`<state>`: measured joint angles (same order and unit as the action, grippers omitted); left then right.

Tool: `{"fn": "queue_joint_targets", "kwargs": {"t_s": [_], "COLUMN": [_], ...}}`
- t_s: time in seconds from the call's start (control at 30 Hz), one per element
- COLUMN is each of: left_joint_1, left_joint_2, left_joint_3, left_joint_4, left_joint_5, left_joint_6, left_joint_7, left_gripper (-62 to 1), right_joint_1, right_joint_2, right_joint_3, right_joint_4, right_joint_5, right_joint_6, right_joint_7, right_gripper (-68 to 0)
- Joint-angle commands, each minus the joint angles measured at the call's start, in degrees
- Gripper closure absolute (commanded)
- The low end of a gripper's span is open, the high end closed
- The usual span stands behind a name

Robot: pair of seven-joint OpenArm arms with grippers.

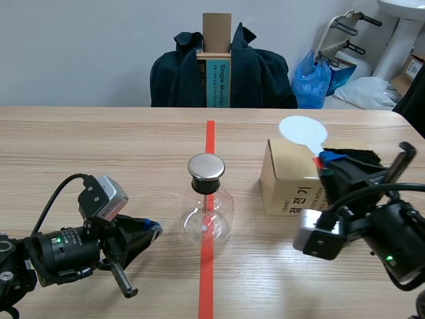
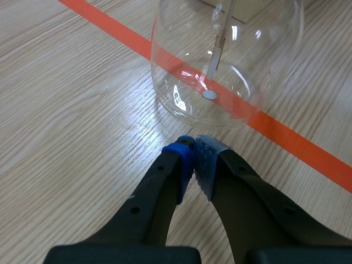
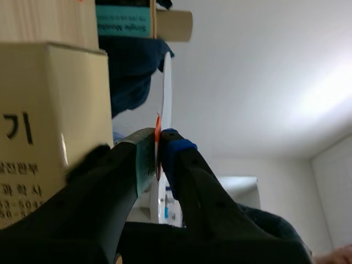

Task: Do the electroscope experiment.
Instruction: 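Move the plate toward and away from the electroscope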

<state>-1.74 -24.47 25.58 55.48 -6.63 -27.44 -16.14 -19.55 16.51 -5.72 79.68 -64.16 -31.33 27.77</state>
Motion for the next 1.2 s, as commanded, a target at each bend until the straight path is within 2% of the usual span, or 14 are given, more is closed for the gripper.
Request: {"fn": "queue_joint_targets", "kwargs": {"t_s": [0.0,0.27,0.47,0.57,0.77,0.83,1.03,1.17], "left_joint_1": [-0.17,-0.17,1.33,5.79,20.87,26.75,40.19,44.59], "left_joint_2": [-0.02,-0.07,-1.75,-4.76,-13.33,-15.43,-16.5,-16.5], "left_joint_3": [-0.31,-0.31,-1.4,-3.21,-9.51,-12.83,-22.84,-26.21], "left_joint_4": [1.42,1.49,3.34,8.92,27.02,32.94,46.42,51.21], "left_joint_5": [-0.35,-0.35,-0.39,-0.7,-4.68,-5.9,-6.47,-6.45], "left_joint_6": [-0.17,-0.17,-0.39,-0.37,-1.11,-1.27,-1.42,-1.4], "left_joint_7": [-0.79,-0.96,-0.98,-1.03,-0.96,-1.01,-0.37,-0.33], "left_gripper": [-2.9,-2.9,-2.9,-2.9,-2.9,-2.9,-2.9,-3.4], "right_joint_1": [-0.37,-4.57,-4.76,-4.76,-4.76,-4.74,-4.92,-4.92], "right_joint_2": [0.31,0.31,0.31,0.28,0.31,0.31,0.26,0.13], "right_joint_3": [2.23,11.3,15.37,17.4,21.14,22.49,25.86,26.4], "right_joint_4": [3.58,12.17,15.65,17.07,19.17,19.17,19.17,18.93], "right_joint_5": [1.88,7.96,13.42,16.94,22.4,22.64,22.62,22.58], "right_joint_6": [-0.98,-0.98,-0.98,-0.98,-0.55,-0.55,-0.52,-0.81], "right_joint_7": [-0.07,0.04,1.79,3.45,4.13,4.17,4.46,1.11], "right_gripper": [-0.7,-0.7,-0.7,-0.7,-0.7,-0.7,-0.7,-0.7]}}
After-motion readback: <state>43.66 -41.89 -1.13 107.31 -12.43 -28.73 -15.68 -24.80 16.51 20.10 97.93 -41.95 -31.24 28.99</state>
